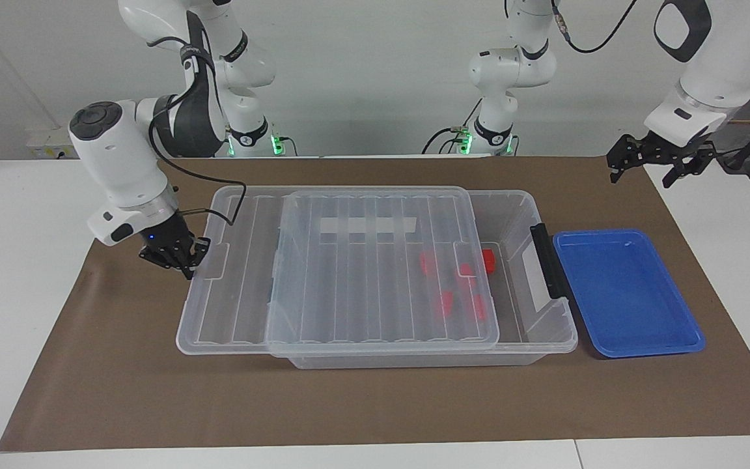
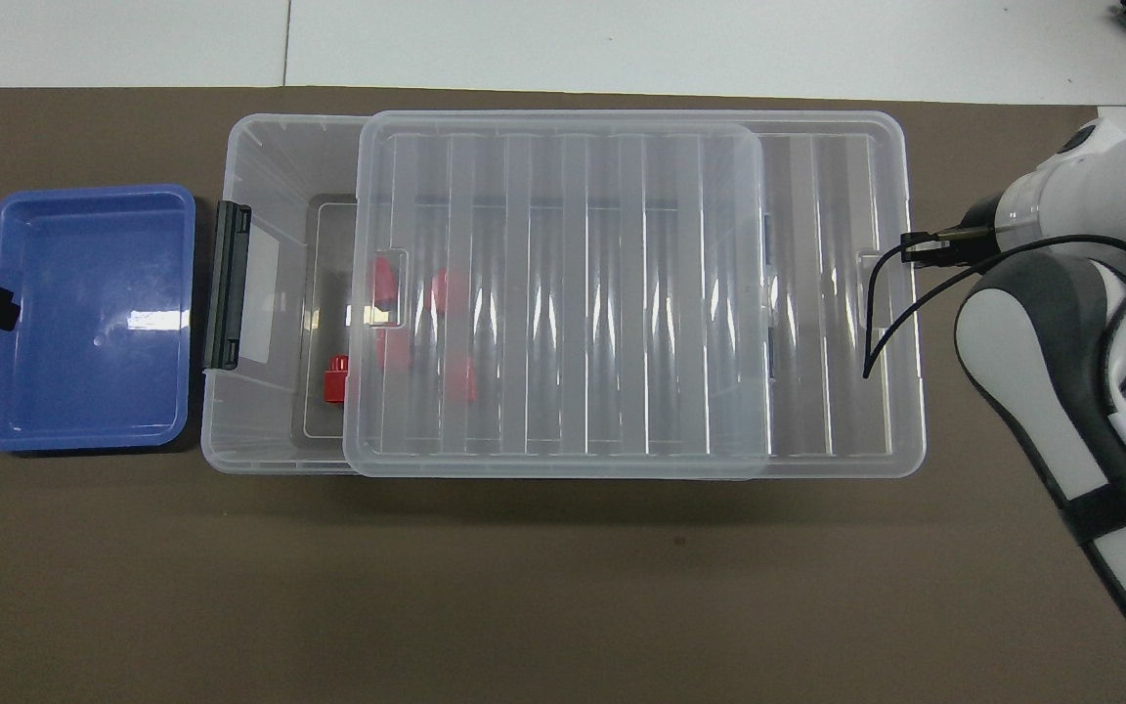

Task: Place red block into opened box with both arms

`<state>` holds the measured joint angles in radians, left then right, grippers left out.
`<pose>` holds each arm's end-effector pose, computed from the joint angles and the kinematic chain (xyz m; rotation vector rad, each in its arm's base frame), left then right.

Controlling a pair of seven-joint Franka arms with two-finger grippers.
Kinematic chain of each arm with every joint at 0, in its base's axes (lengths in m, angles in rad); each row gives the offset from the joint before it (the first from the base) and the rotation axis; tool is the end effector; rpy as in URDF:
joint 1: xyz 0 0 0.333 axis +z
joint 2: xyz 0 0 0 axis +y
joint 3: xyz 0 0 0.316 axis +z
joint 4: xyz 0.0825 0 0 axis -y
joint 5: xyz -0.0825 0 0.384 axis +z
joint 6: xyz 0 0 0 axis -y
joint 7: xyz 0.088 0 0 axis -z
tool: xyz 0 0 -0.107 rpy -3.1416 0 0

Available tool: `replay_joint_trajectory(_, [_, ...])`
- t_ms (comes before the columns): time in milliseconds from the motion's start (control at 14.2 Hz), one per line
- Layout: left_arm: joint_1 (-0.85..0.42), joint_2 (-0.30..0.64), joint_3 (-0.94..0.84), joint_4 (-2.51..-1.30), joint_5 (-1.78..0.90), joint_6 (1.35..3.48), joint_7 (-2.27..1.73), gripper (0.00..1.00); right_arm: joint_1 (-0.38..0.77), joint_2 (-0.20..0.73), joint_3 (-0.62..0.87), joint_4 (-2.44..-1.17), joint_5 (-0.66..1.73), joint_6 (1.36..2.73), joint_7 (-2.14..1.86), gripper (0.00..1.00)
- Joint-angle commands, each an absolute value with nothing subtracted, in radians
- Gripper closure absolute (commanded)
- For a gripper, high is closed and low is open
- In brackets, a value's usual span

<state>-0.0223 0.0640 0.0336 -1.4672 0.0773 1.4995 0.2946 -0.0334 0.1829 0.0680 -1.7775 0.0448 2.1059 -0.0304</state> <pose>0.5674 0.0145 0.6314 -3.0375 0.4266 0.0665 0.6273 0.0215 0.4664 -3.0800 -0.0661 -0.2249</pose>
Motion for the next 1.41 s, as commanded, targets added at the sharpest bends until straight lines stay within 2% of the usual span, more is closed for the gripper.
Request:
replay_joint_trajectory(0, [-0.031,0.02,0.041,-1.514,0.069,1.52,0.302,0.0,-0.041,0.195,0.109,-1.769,0.069,2.12,-0.008,1.0])
replay_joint_trajectory(706, [-0.032,-0.005,0.043,-1.508,0.04,1.516,0.305,0.0,-0.009,0.195,0.218,-1.779,0.069,2.128,0.107,1.0])
replay_joint_trajectory(1342, [-0.064,-0.032,-0.003,-1.512,0.035,1.496,0.307,0.0,-0.009,0.196,0.241,-1.775,0.069,2.125,0.106,1.0])
